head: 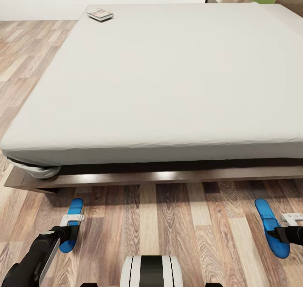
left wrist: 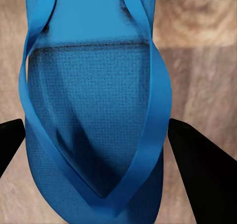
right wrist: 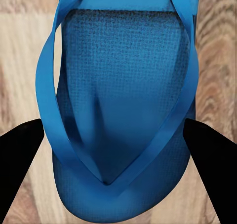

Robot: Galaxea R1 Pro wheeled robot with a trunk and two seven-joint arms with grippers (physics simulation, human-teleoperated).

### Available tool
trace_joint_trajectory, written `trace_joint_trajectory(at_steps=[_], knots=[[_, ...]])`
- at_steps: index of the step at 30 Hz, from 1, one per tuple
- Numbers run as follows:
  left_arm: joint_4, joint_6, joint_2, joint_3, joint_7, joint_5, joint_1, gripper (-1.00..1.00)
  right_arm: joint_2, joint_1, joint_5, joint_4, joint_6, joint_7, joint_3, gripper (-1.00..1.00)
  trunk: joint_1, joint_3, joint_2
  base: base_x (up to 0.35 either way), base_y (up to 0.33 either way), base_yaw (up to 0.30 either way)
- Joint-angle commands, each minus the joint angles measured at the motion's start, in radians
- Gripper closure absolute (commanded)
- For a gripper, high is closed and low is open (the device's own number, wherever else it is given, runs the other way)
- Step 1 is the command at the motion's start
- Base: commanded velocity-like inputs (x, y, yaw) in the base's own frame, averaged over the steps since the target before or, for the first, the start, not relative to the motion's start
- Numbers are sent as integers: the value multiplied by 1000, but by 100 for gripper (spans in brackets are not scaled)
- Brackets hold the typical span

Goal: In the bedroom, move the book from the bed onto either nightstand, and place the two sandals side by side next to the bed.

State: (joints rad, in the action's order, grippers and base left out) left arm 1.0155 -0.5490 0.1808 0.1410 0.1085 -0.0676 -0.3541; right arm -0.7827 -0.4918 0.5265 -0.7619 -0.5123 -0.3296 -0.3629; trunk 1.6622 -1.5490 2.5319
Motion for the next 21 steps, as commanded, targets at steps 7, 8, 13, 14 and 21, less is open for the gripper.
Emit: trace_joint_trajectory(at_steps=[7, 8, 13, 14, 21], knots=[[1, -6, -1, 1, 8, -8, 0, 100, -1, -1, 4, 0, -3, 0, -4, 100, 0, -4, 1, 5, 0, 0], [1, -6, -1, 1, 8, -8, 0, 100, -1, -1, 3, 0, -3, 0, -4, 100, 1, -8, 1, 0, 0, 0], [1, -6, -3, 0, 8, -8, 0, 100, -1, -1, 3, 0, -3, 0, -4, 100, 3, -28, 2, 0, 0, 0], [1, -6, -4, 0, 8, -8, 0, 100, -1, -1, 4, 0, -3, 0, -4, 100, 3, -32, 2, 0, 0, 0], [1, -5, -4, 0, 8, -8, 0, 100, -1, -1, 4, 0, -3, 0, -4, 100, 7, -59, 4, 0, 0, 0]])
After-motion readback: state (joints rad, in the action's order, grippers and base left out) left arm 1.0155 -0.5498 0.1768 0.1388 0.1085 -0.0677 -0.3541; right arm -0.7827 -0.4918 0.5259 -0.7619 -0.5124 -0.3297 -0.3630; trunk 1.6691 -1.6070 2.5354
